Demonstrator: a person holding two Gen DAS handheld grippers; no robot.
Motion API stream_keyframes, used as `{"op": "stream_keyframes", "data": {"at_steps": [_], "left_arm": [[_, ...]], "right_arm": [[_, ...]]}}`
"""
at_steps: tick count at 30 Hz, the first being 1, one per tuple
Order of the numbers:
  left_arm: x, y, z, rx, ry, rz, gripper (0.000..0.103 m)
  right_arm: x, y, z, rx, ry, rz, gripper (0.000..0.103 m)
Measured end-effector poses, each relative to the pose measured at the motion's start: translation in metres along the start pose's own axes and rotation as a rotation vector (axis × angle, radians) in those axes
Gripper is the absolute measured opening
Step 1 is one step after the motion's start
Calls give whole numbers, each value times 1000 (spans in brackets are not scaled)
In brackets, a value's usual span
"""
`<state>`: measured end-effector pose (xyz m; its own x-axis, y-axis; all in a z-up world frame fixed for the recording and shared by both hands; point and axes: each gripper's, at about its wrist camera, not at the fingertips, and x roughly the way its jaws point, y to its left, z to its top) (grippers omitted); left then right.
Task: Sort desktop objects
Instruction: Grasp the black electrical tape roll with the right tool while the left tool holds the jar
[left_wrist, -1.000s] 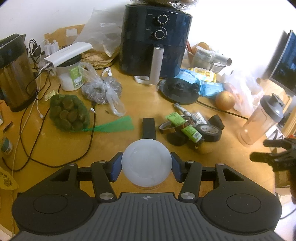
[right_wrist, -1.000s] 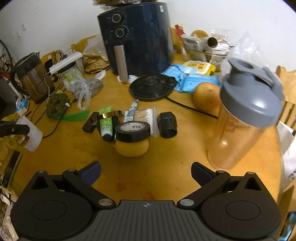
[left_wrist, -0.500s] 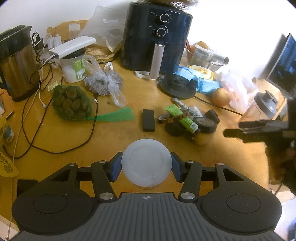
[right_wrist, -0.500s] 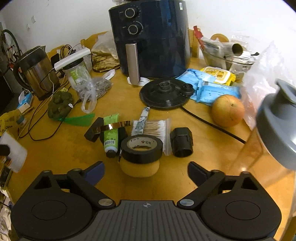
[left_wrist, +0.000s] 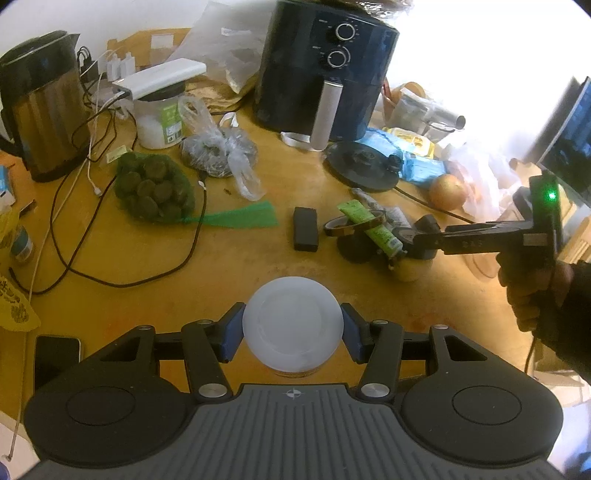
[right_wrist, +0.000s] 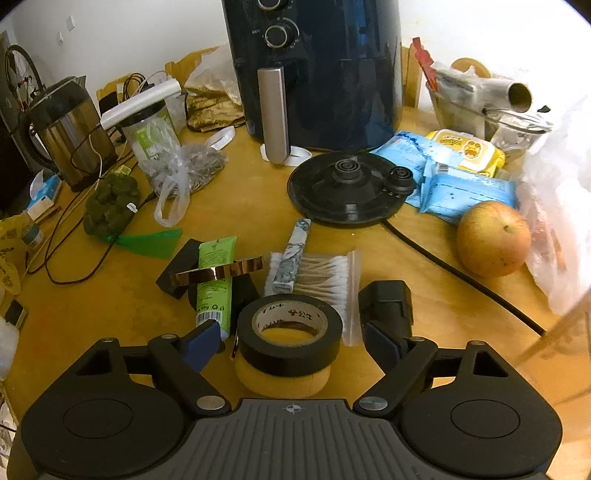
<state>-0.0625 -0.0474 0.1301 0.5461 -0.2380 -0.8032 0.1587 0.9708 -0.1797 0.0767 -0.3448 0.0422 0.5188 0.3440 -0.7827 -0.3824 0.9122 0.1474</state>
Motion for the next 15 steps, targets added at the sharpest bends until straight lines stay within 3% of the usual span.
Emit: {"op": "stream_keyframes", "data": {"at_steps": [15], "left_arm": [[3, 9, -3, -48, 16, 14, 53]], "right_arm": [[33, 1, 9, -19, 58, 16, 75]]}}
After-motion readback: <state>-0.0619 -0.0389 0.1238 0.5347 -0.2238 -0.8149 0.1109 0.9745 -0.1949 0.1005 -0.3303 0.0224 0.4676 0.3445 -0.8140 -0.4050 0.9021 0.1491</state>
